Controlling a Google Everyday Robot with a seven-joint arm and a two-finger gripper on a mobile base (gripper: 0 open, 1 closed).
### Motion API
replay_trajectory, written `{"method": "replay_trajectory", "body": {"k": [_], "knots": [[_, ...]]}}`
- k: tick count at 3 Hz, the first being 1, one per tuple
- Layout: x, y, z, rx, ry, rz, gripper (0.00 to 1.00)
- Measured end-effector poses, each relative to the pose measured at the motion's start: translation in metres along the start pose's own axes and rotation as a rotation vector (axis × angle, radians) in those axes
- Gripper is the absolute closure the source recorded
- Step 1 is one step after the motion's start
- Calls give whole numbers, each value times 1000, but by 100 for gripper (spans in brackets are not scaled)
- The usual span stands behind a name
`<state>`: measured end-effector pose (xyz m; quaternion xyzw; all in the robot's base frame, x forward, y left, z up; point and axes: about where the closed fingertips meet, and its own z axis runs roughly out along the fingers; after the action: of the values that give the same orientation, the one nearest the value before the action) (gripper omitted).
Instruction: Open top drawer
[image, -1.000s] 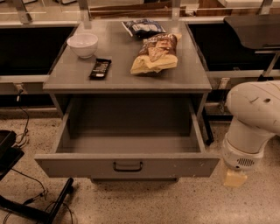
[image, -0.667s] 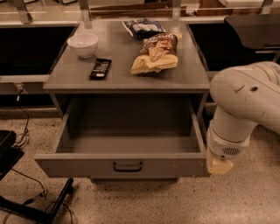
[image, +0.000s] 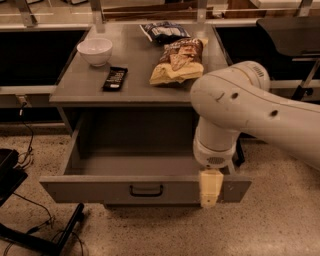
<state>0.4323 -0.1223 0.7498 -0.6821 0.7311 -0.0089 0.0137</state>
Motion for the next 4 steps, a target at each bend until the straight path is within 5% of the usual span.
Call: {"method": "replay_trajectory", "body": {"k": [2, 4], "knots": [[2, -35, 77, -55, -54, 110, 0], [0, -33, 85, -83, -52, 103, 0]]}}
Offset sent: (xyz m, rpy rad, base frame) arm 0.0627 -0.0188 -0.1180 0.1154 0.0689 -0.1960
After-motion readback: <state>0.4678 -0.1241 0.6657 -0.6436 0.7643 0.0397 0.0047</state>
